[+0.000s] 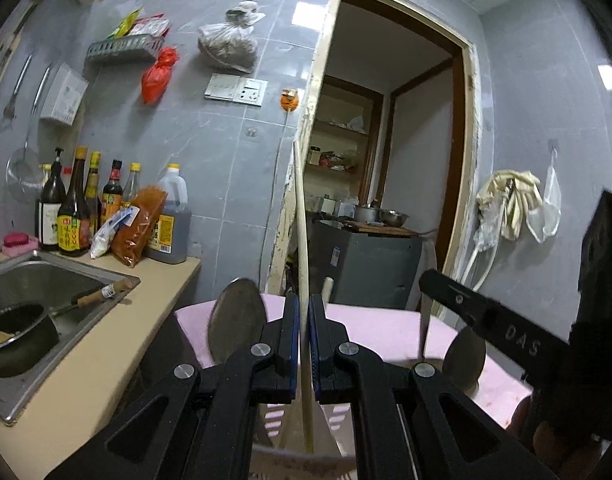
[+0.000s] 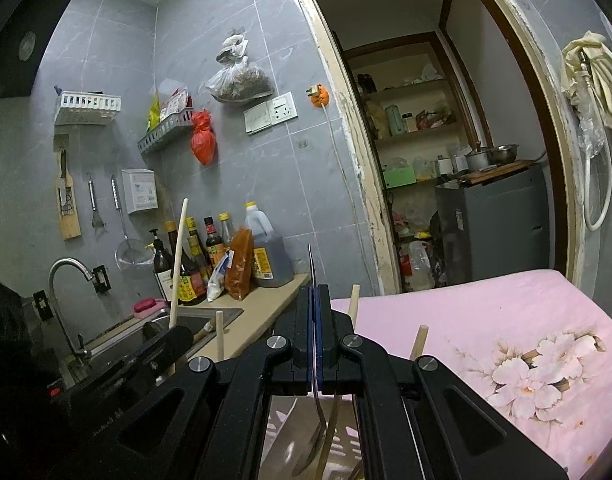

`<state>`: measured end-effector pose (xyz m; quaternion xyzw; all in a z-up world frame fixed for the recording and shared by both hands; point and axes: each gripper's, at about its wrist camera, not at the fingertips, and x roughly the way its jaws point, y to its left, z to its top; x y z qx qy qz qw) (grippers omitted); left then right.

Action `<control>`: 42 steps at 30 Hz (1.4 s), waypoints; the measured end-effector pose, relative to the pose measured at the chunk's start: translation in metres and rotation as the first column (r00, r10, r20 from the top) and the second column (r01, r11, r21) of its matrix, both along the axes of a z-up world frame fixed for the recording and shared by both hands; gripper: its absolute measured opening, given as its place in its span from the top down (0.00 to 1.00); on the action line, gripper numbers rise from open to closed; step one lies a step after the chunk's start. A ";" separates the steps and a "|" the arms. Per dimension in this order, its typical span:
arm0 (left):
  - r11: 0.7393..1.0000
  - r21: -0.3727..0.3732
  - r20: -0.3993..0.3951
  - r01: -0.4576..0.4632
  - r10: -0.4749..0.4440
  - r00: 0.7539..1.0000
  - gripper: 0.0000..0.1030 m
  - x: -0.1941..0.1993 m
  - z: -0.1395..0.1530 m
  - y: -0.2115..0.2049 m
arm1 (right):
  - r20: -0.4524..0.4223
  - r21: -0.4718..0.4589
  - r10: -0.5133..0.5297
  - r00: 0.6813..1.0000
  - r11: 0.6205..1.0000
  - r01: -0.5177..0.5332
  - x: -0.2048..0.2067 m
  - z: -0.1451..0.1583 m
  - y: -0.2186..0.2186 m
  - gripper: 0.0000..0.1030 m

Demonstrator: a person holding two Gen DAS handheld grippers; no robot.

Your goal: Organize utensils

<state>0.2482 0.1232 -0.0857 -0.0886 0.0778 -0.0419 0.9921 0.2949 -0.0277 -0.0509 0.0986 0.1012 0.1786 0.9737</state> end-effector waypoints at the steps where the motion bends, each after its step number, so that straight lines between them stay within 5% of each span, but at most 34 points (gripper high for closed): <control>1: 1.000 0.010 -0.004 -0.002 0.003 1.000 0.95 -0.003 0.000 -0.001 | -0.001 -0.004 0.002 1.000 1.000 -0.002 -0.001 0.000 0.000 0.98; 8: 1.000 -0.003 -0.038 -0.008 0.008 0.999 0.95 -0.007 -0.001 0.000 | -0.020 -0.031 0.017 1.000 0.999 -0.017 -0.005 0.002 0.002 0.98; 20: 0.999 -0.033 -0.227 0.028 -0.035 0.973 0.95 0.003 0.007 0.016 | -0.106 -0.083 0.027 0.994 0.996 -0.036 -0.007 0.007 0.010 0.97; 23: 0.997 -0.058 -0.261 0.045 -0.059 0.963 0.92 0.005 0.010 0.020 | -0.124 -0.083 0.024 0.992 0.996 -0.034 -0.009 0.009 0.009 0.90; 27: 0.995 -0.083 -0.263 0.051 -0.071 0.962 0.64 0.001 0.021 0.025 | -0.125 -0.060 0.010 0.992 0.998 -0.018 -0.015 0.019 0.005 0.77; 30: 0.995 -0.090 -0.265 0.049 -0.071 0.962 0.64 -0.002 0.033 0.027 | -0.117 -0.050 -0.013 0.993 0.999 0.007 -0.022 0.030 -0.001 0.75; 32: 0.995 -0.082 -0.268 0.052 -0.072 0.961 0.62 -0.005 0.041 0.025 | -0.114 -0.038 -0.039 0.993 0.999 0.035 -0.027 0.037 -0.007 0.65; 39: 0.996 -0.058 -0.220 0.064 -0.076 0.973 0.20 -0.023 0.072 0.011 | -0.104 -0.022 -0.178 0.978 0.984 0.177 -0.058 0.067 -0.045 0.30; 42: 0.996 -0.054 -0.209 0.069 -0.079 0.975 0.15 -0.030 0.078 0.002 | -0.099 -0.039 -0.217 0.971 0.976 0.215 -0.071 0.076 -0.059 0.19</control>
